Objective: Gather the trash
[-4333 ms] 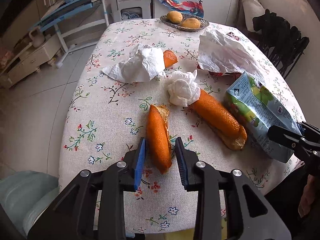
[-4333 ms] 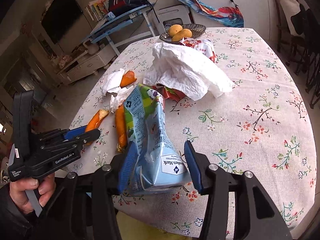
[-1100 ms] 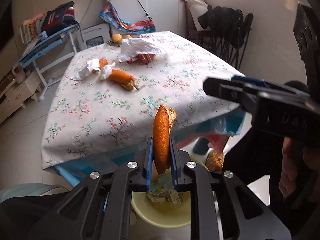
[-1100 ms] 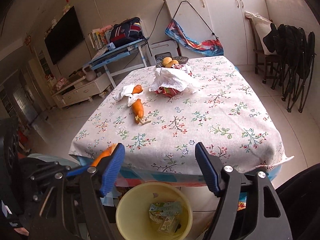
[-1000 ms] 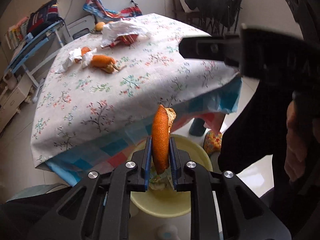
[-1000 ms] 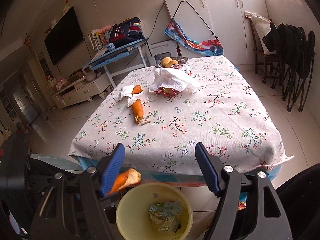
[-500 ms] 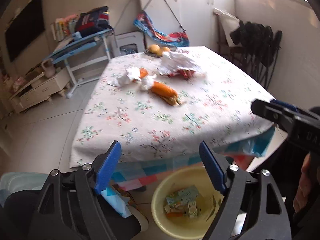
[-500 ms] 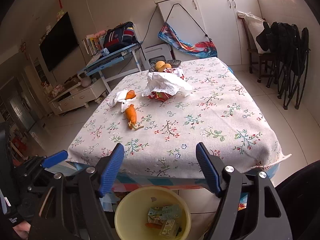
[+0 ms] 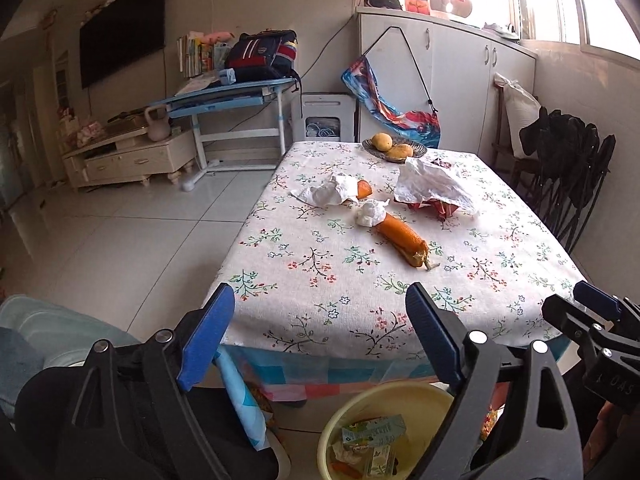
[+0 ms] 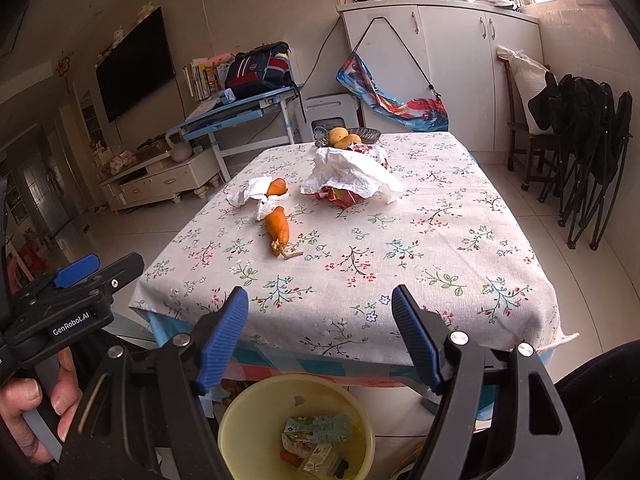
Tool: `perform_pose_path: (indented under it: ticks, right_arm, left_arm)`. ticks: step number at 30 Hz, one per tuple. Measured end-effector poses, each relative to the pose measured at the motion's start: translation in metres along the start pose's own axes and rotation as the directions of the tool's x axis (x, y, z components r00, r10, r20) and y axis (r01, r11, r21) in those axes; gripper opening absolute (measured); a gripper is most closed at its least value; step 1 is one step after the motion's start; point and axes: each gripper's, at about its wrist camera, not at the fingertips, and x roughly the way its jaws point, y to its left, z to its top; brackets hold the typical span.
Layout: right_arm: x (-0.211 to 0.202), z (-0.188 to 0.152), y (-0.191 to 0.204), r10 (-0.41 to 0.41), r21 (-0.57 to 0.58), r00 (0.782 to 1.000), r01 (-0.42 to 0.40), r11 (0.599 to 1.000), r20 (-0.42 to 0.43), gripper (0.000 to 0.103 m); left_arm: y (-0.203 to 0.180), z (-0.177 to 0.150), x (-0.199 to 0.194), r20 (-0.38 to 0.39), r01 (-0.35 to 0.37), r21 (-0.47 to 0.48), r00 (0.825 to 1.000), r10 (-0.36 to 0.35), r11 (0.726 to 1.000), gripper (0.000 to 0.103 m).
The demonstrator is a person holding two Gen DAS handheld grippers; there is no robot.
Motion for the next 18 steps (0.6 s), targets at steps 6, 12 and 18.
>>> perform_pose_path:
  ticks: [6,12,18]
  right_arm:
    - [0.0008,-0.0003,0.0016,0.001,-0.004,1.000,-0.001,1.000,-0.003,0.071]
    - [0.0021,-0.0010,0.0033,0.002,-0.010,1.000,-0.002,1.000,-0.005,0.071]
    - [0.0021,-0.0010,0.0040,0.002,-0.012,1.000,-0.002,1.000,-0.005,0.071]
  left_arm:
    - [0.0005,-0.0006,-0.0002,0.003,-0.008,-0.004,1.000,0.008,1.000,0.085]
    - [0.0000,-0.0003,0.0005,0.005,-0.011,-0.007,1.000,0.011,1.000,0.085]
    - [0.0009,0.0005,-0.0012,0.009,-0.015,-0.008,1.000,0.015,1.000,0.086]
